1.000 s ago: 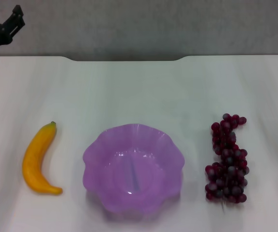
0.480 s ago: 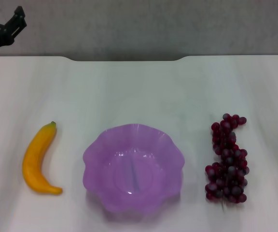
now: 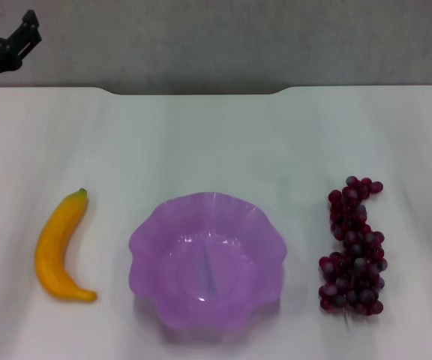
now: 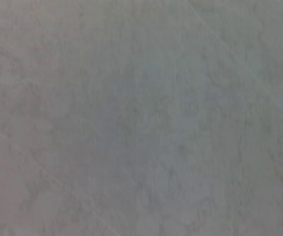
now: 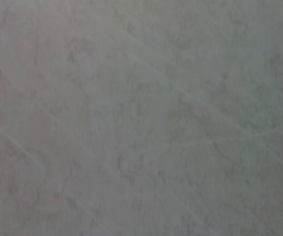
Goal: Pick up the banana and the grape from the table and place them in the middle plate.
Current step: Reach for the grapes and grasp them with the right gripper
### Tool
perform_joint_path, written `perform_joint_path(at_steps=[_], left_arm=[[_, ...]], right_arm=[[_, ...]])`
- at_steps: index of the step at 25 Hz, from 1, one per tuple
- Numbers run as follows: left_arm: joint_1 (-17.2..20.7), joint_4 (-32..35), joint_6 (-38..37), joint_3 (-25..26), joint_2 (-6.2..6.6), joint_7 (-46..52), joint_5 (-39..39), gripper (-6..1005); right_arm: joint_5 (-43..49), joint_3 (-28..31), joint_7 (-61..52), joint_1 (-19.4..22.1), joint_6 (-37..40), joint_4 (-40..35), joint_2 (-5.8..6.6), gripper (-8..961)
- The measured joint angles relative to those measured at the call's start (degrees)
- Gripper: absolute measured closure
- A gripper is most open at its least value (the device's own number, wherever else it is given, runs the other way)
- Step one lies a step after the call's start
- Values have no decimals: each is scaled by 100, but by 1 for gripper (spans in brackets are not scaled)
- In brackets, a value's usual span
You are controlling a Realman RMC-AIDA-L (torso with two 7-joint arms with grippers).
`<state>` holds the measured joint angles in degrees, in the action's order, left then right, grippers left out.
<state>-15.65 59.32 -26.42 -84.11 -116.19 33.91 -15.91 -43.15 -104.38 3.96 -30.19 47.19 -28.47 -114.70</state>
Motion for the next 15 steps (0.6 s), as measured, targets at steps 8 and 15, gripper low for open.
perform_joint_path(at_steps=[8,15], left_arm=[[0,0,7,0,0,10,0,125],[0,0,14,0,0,10,-17,125]], right_arm=[[0,-22,1,-7,-9,0,0,74],[0,-21,4,-29,-39,0,0,74]])
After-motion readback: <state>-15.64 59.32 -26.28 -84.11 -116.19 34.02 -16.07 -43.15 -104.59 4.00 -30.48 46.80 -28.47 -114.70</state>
